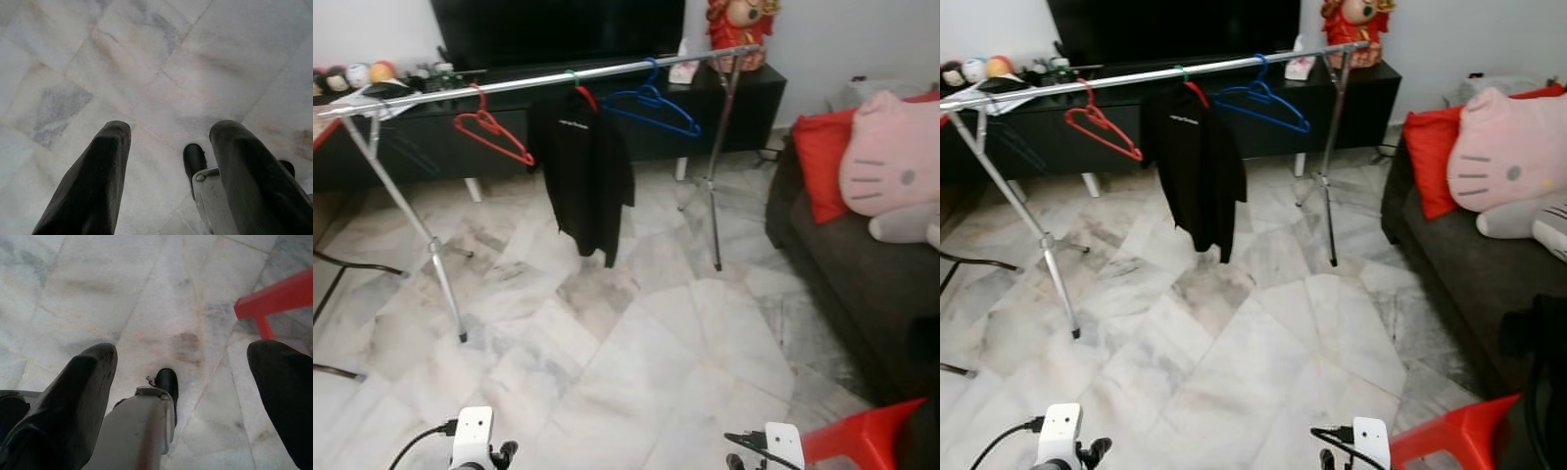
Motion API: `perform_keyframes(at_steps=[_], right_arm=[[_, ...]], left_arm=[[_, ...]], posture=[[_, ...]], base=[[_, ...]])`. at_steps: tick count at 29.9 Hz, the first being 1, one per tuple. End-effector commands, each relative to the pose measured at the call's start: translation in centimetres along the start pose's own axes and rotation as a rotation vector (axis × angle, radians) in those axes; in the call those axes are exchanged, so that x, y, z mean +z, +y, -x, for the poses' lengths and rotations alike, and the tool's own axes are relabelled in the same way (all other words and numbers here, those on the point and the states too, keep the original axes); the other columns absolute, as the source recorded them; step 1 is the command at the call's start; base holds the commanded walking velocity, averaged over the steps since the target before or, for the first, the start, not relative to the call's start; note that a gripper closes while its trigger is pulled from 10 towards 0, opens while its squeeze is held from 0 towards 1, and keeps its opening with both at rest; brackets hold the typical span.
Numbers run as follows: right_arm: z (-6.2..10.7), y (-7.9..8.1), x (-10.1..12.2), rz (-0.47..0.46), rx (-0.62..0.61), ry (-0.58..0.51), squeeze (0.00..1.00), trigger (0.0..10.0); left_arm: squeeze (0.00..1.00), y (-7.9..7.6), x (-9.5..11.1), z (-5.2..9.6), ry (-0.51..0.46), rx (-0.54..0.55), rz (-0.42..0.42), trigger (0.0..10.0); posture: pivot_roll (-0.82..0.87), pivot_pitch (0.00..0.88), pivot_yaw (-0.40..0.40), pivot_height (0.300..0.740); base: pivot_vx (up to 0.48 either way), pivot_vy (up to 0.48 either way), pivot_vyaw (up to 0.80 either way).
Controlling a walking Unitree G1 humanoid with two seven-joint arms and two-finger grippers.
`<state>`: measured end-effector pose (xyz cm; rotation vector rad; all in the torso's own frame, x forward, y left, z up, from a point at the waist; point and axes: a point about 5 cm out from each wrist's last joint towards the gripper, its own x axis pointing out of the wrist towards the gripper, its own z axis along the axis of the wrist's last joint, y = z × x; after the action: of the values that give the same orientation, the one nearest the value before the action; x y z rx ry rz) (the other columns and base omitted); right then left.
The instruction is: Hang hanger
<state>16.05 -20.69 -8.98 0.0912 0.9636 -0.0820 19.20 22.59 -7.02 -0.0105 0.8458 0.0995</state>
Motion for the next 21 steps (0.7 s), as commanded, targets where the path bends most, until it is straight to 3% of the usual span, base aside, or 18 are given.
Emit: perform_keyframes(at_steps=[1, 8, 14, 21], right_arm=[[0.04, -0.28, -0.08, -0.006, -0.009, 0.01, 0.0, 10.0], [0.04, -0.4, 0.05, 0.002, -0.007, 0.006, 0.0, 10.0], [0.01, -0.37, 0.19, -0.01, -0.012, -0.004, 0.0, 10.0], [0.02, -0.23, 0.14, -0.01, -0.009, -0.009, 0.0, 10.0]], left_arm=[[0.0, 0.49, -0.18, 0.05, 0.021, 0.02, 0.007, 10.0], [0.0, 0.79, -0.2, 0.07, 0.026, 0.04, 0.017, 10.0], [0.0, 0.87, 0.09, 0.0, 0.02, 0.053, 0.024, 10.0], [0.0, 1.22, 0.16, 0.03, 0.025, 0.066, 0.025, 10.0]], posture=[[-0.07, 0.0, 0.036, 0.74], [-0.07, 0.0, 0.038, 0.74], [-0.09, 0.0, 0.047, 0.74], [-0.08, 0.0, 0.059, 0.74]], base=[[0.0, 0.0, -0.66], [0.0, 0.0, -0.66], [0.0, 0.416, -0.66], [0.0, 0.092, -0.66]])
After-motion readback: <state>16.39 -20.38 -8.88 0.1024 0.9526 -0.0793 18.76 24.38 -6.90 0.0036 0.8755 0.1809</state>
